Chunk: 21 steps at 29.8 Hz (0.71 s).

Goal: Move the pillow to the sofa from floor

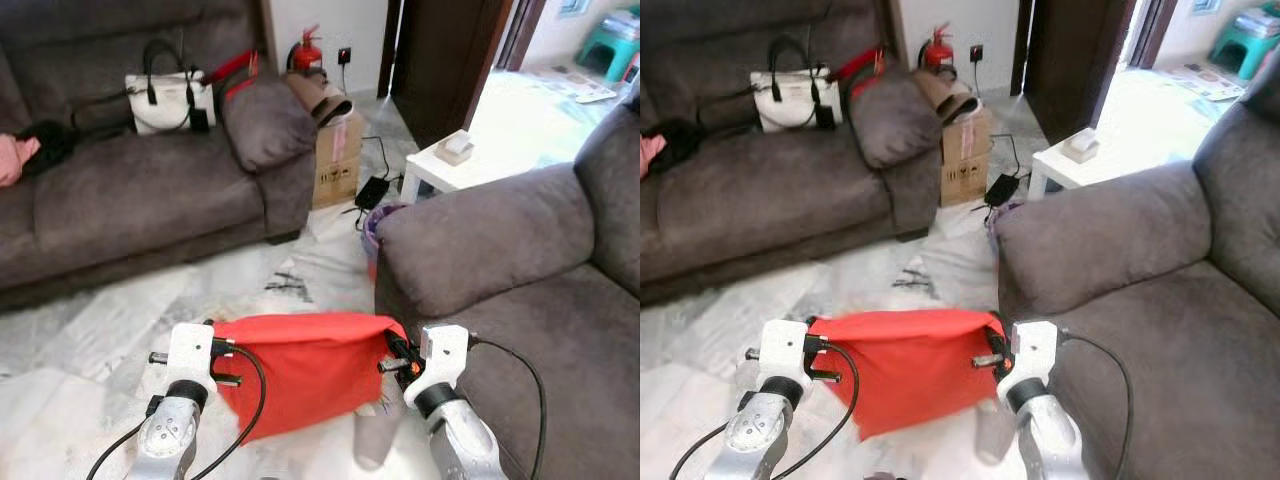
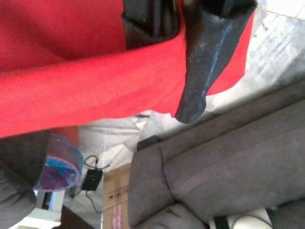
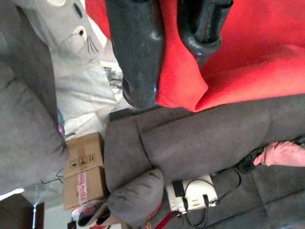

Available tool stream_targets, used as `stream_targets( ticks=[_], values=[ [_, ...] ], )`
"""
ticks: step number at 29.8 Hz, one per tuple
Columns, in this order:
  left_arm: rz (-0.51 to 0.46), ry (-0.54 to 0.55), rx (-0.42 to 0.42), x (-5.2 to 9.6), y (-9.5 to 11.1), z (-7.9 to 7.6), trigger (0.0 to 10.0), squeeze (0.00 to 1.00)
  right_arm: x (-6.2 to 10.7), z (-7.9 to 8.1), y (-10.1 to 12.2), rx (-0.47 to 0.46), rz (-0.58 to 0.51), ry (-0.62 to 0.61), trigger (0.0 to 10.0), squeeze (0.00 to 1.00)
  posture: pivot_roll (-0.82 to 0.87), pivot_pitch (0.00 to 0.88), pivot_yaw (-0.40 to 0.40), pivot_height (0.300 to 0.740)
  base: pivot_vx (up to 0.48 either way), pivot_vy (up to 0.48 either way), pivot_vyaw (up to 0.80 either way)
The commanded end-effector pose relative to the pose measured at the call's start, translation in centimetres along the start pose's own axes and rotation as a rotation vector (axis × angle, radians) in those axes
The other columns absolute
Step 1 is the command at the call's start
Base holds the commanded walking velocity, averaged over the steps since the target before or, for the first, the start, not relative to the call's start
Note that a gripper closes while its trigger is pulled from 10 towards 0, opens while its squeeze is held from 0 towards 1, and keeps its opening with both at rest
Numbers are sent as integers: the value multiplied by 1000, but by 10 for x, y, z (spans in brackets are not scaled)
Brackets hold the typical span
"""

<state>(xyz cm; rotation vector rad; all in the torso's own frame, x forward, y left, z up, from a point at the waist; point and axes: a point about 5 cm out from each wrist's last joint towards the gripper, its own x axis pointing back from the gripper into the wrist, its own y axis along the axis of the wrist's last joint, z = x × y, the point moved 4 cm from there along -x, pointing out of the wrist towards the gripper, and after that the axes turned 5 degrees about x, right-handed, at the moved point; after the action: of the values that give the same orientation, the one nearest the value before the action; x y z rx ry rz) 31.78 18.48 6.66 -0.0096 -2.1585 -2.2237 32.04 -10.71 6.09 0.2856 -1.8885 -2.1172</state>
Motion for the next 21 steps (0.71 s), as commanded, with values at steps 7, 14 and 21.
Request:
stream_targets(
  ticks=[7, 14, 21],
  values=[
    [-48, 8, 3, -3, 12, 1, 10000, 0, -3, -6, 16, 19, -63, -12, 10000, 0, 59, 116, 22, 740, -119, 0, 0],
    [-59, 8, 10, -3, 13, 1, 10000, 0, -3, -9, 15, -10, -55, -30, 10000, 0, 58, 116, 21, 740, 0, 0, -297],
    [-64, 21, -18, -3, 14, 4, 10000, 0, -4, -9, 14, 0, -47, -24, 10000, 0, 58, 116, 20, 740, 0, 0, -800]
  ],
)
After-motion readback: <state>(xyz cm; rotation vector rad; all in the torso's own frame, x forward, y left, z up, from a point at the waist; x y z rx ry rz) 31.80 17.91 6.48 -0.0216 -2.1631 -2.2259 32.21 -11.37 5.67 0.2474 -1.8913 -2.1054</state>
